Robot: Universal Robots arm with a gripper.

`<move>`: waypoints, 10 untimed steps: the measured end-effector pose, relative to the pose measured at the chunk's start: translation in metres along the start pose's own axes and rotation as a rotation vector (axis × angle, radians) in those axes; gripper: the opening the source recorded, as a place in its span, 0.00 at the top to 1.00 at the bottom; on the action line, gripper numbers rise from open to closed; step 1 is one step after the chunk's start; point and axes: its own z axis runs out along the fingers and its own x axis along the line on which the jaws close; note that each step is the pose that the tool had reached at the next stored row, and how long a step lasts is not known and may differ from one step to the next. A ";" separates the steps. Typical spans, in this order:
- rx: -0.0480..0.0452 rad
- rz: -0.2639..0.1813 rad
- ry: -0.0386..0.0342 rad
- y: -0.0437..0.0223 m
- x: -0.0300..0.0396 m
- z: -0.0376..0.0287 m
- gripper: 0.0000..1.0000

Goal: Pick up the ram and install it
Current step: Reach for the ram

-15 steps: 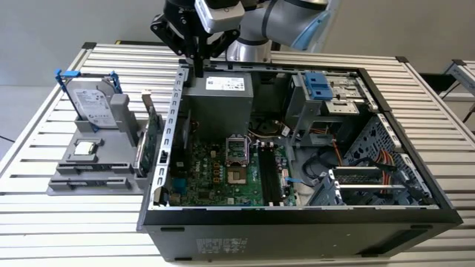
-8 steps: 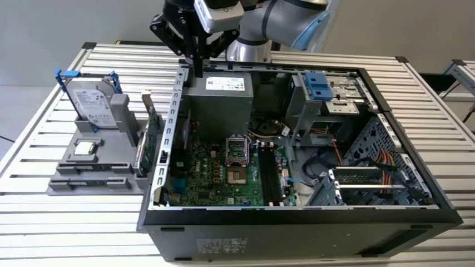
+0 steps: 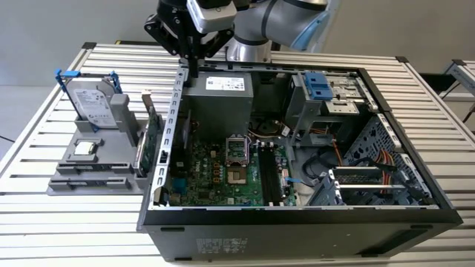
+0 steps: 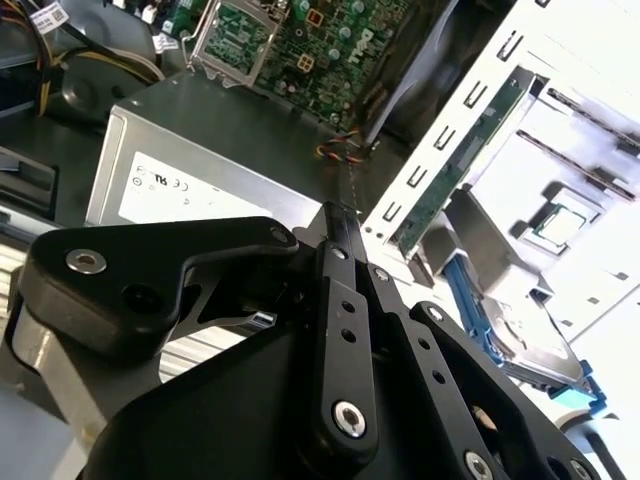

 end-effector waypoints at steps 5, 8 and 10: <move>0.0000 0.000 0.0000 -0.0007 0.0066 -0.0002 1.00; 0.0001 0.000 0.0001 -0.0008 0.0088 -0.0003 1.00; 0.0000 0.000 0.0002 -0.0008 0.0097 -0.0002 1.00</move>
